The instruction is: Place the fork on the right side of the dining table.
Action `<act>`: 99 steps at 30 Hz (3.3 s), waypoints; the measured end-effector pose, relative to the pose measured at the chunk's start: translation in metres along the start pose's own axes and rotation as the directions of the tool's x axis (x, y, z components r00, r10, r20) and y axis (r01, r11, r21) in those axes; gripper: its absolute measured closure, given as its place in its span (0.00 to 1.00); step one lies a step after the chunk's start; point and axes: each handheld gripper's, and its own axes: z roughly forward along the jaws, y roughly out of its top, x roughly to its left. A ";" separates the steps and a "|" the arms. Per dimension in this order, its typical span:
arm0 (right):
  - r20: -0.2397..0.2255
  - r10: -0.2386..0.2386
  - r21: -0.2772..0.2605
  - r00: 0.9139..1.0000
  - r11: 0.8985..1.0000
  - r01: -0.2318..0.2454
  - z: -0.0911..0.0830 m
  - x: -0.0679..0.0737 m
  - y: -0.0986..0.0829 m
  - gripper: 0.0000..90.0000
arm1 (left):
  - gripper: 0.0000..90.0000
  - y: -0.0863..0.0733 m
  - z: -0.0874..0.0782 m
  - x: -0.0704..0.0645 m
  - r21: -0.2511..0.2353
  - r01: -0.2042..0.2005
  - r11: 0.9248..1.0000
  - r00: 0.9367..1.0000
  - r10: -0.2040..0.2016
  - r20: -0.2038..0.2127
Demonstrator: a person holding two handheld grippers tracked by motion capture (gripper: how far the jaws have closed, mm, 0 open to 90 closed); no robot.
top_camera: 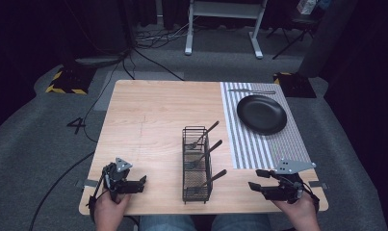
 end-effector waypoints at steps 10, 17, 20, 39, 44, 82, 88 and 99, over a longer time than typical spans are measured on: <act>-0.045 -0.040 -0.002 0.998 0.999 0.040 -0.004 0.018 0.026 0.47 | 0.01 0.000 0.000 0.000 0.000 0.000 1.000 1.000 0.000 0.000; -0.075 -0.065 0.007 0.995 0.998 0.065 -0.002 0.028 0.042 0.47 | 0.01 0.000 0.000 0.000 0.000 0.000 1.000 1.000 0.000 0.000; -0.086 -0.072 0.007 0.994 0.997 0.073 -0.001 0.033 0.047 0.47 | 0.01 0.000 0.000 0.000 0.000 0.000 1.000 1.000 0.000 0.000; -0.183 -0.114 -0.003 0.976 0.993 0.116 0.011 0.058 0.079 0.54 | 0.01 0.000 0.000 0.000 0.000 0.000 1.000 1.000 0.000 0.000; -0.208 -0.096 -0.005 0.973 0.995 0.097 0.016 0.056 0.086 0.62 | 0.01 0.000 0.000 0.000 -0.001 0.002 1.000 1.000 -0.002 0.000; -0.252 -0.055 -0.006 0.966 0.998 0.055 0.020 0.058 0.105 0.96 | 0.01 0.000 0.000 0.000 0.000 0.002 1.000 1.000 -0.002 0.001; -0.248 -0.047 -0.036 0.968 0.999 0.040 0.013 0.056 0.109 0.96 | 0.01 0.000 0.000 0.000 -0.001 0.001 1.000 1.000 -0.001 0.001; -0.237 -0.044 -0.084 0.971 0.996 0.025 -0.003 0.053 0.121 0.96 | 0.01 0.000 0.000 0.000 0.000 0.001 1.000 1.000 -0.001 0.000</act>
